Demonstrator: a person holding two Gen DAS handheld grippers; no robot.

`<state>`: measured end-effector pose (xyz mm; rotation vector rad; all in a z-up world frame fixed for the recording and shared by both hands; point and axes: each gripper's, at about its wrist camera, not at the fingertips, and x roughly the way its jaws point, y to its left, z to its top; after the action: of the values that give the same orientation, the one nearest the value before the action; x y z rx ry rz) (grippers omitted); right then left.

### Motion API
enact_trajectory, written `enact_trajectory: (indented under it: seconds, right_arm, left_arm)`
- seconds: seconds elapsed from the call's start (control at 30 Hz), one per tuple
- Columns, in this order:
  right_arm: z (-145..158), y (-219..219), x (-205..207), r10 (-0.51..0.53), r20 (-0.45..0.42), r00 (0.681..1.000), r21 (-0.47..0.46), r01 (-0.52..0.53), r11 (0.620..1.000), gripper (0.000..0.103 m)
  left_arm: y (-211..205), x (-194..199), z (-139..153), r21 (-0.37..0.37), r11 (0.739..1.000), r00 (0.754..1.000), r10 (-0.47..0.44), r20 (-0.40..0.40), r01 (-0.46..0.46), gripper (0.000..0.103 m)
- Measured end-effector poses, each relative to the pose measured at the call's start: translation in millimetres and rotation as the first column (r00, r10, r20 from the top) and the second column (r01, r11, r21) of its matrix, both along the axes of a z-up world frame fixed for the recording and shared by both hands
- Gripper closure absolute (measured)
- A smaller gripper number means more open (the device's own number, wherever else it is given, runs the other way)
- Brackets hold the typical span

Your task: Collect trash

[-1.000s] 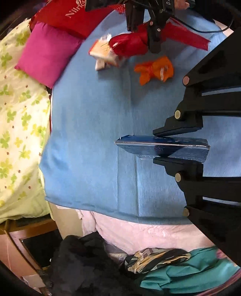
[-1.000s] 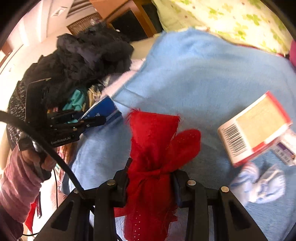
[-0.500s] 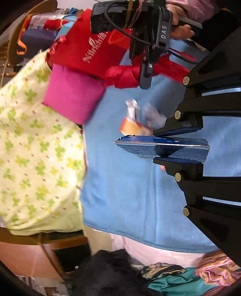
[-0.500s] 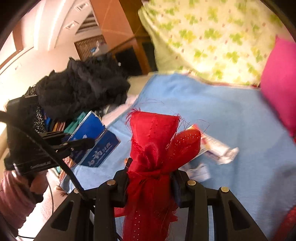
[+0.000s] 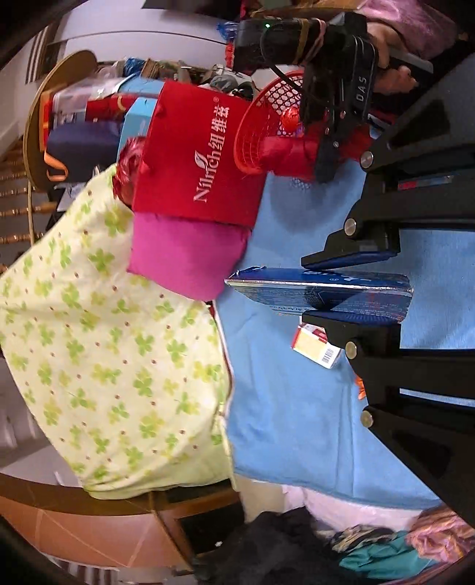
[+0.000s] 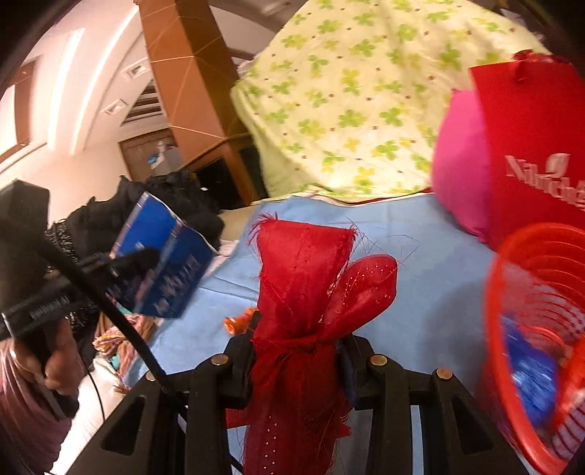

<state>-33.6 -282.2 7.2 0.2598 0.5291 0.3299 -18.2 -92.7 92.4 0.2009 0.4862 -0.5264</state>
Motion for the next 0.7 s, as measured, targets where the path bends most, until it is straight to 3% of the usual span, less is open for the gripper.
enact_trajectory:
  seconds: [0.2, 0.4, 0.7]
  right_arm:
    - [44, -5, -31, -0.065, 0.051, 0.997, -0.088, 0.070, 0.994, 0.064]
    - [96, 24, -55, -0.059, 0.147, 0.987, -0.131, 0.079, 0.988, 0.064]
    - [151, 98, -71, 0.022, 0.271, 0.962, -0.115, 0.009, 0.993, 0.064]
  left_arm:
    - [4, -42, 20, -0.035, 0.999, 0.996, -0.025, 0.083, 0.028, 0.079]
    - [43, -85, 38, -0.101, 0.995, 0.988, -0.011, 0.153, 0.027, 0.079]
    - [119, -116, 56, -0.179, 0.980, 0.958, 0.135, 0.252, -0.091, 0.078]
